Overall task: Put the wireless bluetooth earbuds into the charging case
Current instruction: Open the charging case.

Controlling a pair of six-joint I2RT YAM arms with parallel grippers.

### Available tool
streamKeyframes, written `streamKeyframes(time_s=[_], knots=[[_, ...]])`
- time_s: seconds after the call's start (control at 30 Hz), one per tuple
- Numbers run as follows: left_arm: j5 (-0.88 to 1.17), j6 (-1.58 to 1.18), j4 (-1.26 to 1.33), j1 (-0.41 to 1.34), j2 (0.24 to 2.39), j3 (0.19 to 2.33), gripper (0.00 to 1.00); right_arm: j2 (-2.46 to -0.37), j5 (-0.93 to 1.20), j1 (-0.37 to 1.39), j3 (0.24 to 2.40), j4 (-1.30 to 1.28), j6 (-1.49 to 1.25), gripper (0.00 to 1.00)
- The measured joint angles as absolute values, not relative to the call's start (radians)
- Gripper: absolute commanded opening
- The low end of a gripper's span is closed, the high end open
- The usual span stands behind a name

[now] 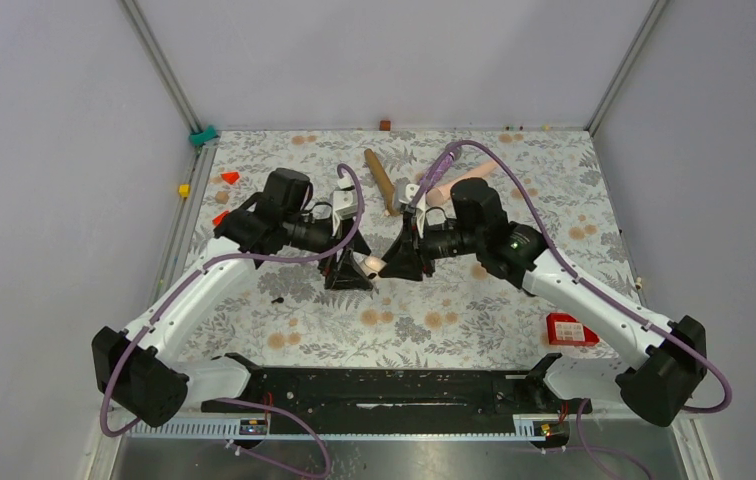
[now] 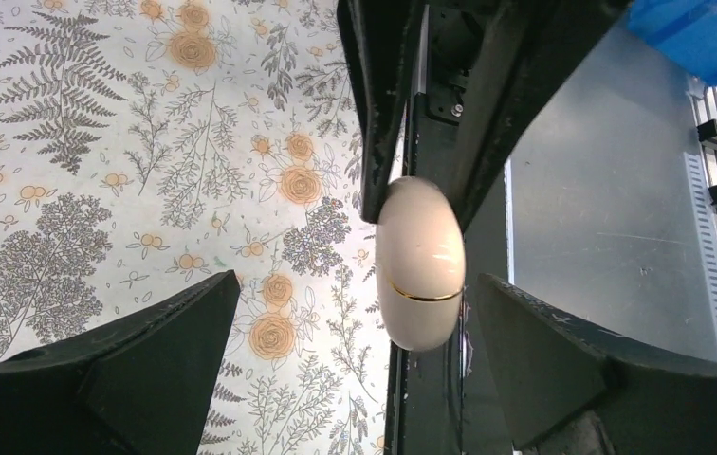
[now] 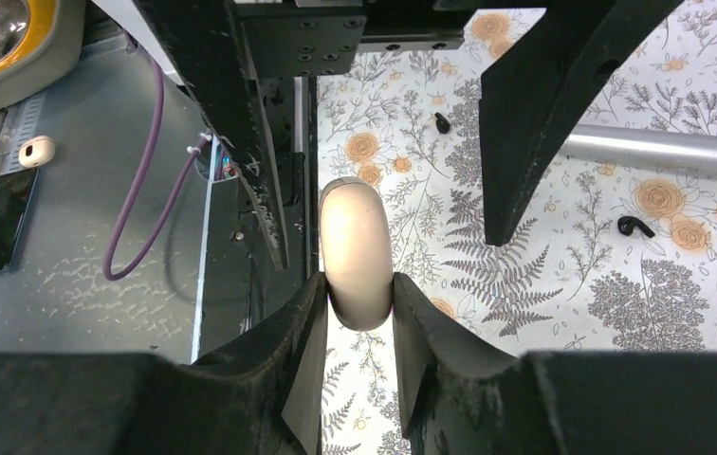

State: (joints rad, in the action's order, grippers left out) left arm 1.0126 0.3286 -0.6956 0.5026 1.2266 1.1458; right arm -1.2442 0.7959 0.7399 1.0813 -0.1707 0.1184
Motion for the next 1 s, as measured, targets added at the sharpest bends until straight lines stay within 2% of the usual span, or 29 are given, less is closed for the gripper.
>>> streamKeyframes(time_s=[0.2, 0.5, 0.7, 0.9, 1.0], knots=[[1.002, 0.271, -0.625, 0.501, 1.226, 1.125, 0.98, -1.236, 0.775, 0.74, 1.078, -0.163, 0.11, 0.07], [1.016, 0.255, -0.599, 0.501, 1.226, 1.119, 0.87, -1.236, 0.673, 0.738, 1.042, -0.084, 0.015, 0.07], [1.028, 0.253, -0.595, 0.498, 1.226, 1.117, 0.71, -1.236, 0.646, 0.71, 1.002, 0.02, -0.106, 0.07], [1.03, 0.253, -0.589, 0.492, 1.226, 1.117, 0.66, -1.236, 0.656, 0.692, 0.971, 0.095, -0.183, 0.07], [1.03, 0.253, -0.588, 0.49, 1.226, 1.117, 0.57, -1.238, 0.668, 0.69, 0.962, 0.119, -0.212, 0.07]])
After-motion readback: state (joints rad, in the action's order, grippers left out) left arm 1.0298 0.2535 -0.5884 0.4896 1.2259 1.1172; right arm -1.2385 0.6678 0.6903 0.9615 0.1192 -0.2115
